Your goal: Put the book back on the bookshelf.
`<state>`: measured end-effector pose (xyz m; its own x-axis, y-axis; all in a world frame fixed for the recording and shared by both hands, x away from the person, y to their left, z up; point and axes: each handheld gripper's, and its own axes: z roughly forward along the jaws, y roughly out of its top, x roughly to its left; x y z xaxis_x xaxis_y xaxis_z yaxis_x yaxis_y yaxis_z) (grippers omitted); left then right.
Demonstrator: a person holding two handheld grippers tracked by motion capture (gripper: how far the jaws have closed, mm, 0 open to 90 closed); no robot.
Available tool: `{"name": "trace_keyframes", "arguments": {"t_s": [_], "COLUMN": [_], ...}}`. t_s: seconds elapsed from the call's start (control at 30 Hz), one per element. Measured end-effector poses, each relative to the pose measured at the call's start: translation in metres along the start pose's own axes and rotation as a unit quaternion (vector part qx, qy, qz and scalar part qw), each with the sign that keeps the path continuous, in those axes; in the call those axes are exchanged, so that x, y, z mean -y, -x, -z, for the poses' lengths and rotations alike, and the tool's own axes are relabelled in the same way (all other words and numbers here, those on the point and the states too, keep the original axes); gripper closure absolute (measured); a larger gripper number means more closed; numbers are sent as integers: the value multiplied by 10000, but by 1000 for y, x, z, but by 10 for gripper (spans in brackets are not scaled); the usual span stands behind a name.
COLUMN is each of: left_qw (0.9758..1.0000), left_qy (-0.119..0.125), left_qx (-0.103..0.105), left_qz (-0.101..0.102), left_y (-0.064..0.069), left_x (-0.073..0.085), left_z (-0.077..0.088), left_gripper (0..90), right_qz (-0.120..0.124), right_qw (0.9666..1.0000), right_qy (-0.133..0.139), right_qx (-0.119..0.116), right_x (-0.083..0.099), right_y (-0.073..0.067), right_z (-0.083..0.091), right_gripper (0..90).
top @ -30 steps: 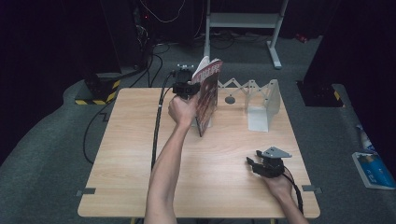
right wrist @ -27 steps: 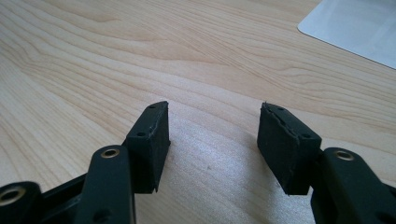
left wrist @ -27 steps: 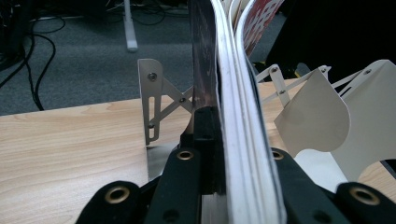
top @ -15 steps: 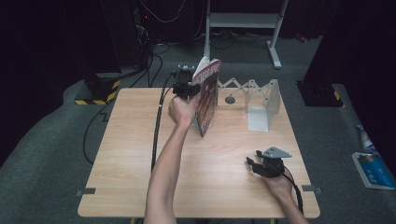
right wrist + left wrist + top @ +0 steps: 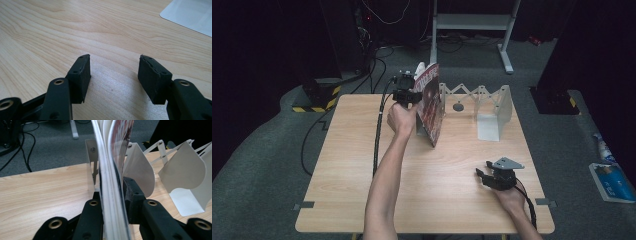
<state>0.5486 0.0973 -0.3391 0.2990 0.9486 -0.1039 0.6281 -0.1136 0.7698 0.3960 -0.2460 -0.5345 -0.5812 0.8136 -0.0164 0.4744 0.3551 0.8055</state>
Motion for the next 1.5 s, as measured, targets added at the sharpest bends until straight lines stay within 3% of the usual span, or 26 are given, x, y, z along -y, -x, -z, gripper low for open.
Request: {"name": "trace_keyframes", "arguments": {"t_s": [0.97, 1.43, 1.5], "left_qw": [9995, 9993, 9995], "left_qy": [-317, -350, -314], "left_qx": [-51, -89, -59], "left_qz": [36, -96, -31], "left_y": [-13, -14, -14], "left_x": [2, 3, 3], "left_z": [2, 6, 8], "left_gripper": [695, 537, 523], "right_qz": [15, 13, 12], "right_qw": [10000, 10000, 10000], "right_qy": [3, -1, -1], "right_qx": [-4, -3, -3], "right_x": [0, 0, 0], "right_y": [0, 0, 0], "right_z": [0, 0, 0], "right_gripper": [433, 433, 433]}}
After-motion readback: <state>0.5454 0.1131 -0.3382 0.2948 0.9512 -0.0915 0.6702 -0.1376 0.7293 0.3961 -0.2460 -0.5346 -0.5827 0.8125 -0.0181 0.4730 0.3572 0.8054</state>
